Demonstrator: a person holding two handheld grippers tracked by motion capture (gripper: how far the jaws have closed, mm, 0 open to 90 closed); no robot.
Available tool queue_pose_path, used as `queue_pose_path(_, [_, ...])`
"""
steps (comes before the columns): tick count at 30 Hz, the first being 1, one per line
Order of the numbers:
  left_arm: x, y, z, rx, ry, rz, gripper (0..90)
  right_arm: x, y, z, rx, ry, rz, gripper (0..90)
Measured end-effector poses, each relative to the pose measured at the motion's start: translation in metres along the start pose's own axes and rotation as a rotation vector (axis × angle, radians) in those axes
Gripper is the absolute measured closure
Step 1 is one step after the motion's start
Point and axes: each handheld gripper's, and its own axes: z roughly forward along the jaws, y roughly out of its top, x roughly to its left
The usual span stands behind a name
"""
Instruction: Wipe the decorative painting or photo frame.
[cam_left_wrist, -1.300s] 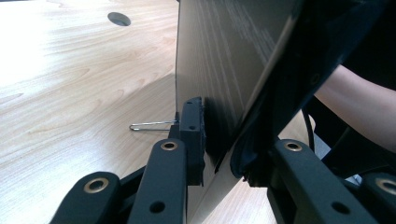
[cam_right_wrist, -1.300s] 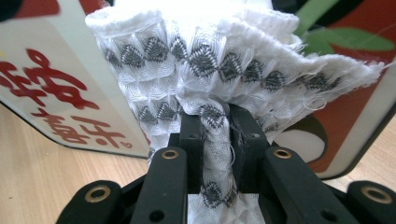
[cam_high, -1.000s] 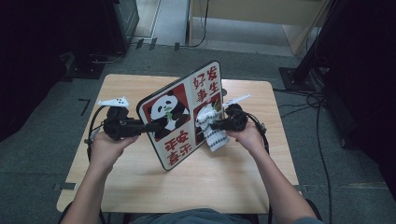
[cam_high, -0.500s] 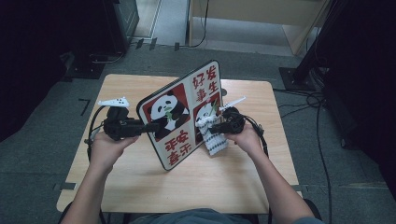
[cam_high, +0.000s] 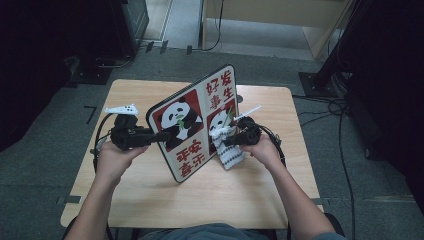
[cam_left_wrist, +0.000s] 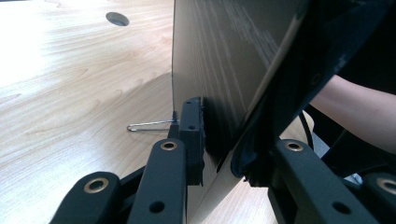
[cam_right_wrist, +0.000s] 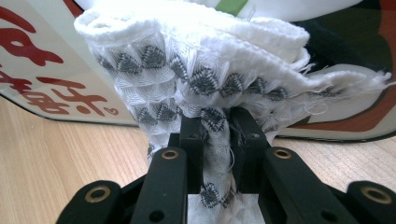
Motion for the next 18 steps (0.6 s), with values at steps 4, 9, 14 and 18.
queue_pose_path(4, [0.0,0.0,0.0,0.0,-0.001,0.0,73.9,0.001,0.001,-0.002,-0.004,0.001,-0.001,77.9])
queue_pose_path(9, [0.0,0.0,0.0,-0.002,-0.001,0.0,73.7,0.002,0.003,-0.007,-0.025,-0.002,-0.01,77.9])
queue_pose_path(14, [0.0,0.0,0.0,-0.002,-0.002,-0.003,73.7,0.004,0.007,-0.014,-0.056,-0.001,-0.023,77.9])
queue_pose_path(18, [0.0,0.0,0.0,-0.003,0.0,-0.002,73.7,0.009,0.013,-0.02,-0.067,0.001,-0.036,77.9])
